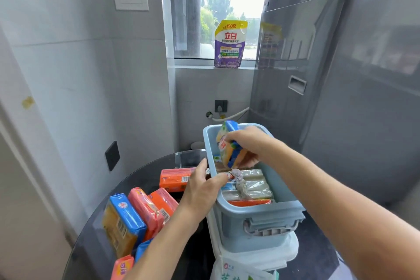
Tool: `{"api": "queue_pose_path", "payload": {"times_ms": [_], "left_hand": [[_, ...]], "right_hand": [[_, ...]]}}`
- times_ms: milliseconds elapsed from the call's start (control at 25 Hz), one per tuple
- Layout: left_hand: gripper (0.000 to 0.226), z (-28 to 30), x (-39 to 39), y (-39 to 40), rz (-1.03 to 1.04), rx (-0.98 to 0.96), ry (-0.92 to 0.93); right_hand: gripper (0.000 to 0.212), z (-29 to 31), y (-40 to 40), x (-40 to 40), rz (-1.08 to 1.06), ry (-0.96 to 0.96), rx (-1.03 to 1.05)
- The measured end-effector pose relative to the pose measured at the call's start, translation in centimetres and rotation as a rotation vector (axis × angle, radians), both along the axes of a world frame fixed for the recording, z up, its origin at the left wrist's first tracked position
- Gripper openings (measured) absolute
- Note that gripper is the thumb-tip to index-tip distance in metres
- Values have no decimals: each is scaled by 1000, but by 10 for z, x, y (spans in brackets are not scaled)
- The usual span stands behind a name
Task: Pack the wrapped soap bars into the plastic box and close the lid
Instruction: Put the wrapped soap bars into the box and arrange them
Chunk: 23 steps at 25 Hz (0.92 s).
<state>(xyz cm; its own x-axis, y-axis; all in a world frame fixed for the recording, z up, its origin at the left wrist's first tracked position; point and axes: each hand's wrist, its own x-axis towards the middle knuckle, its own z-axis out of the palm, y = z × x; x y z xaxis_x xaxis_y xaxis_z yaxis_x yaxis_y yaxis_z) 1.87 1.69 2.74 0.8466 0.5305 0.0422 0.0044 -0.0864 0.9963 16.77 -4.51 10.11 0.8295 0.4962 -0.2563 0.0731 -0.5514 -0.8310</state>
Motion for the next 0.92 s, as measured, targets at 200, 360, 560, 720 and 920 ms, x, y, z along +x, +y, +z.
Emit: {"api": "queue_pose_path", "payload": {"times_ms": [200, 360, 560, 720, 920], "left_hand": [[38, 1, 0, 0, 1, 29, 13], [40, -2, 3, 1, -18, 13, 0], [40, -2, 2, 1, -36, -5, -18], [40, -1, -1, 5, 3, 87, 13], [28, 2, -24, 23, 229, 453, 183]], "right_hand": [[20, -27, 19, -3, 271, -77, -146], [23, -32, 14, 5, 275, -12, -109], [33, -28, 6, 0, 203, -164, -145], [27, -13, -27, -27, 102, -577, 22], [12, -44, -110, -136, 349, -990, 434]]}}
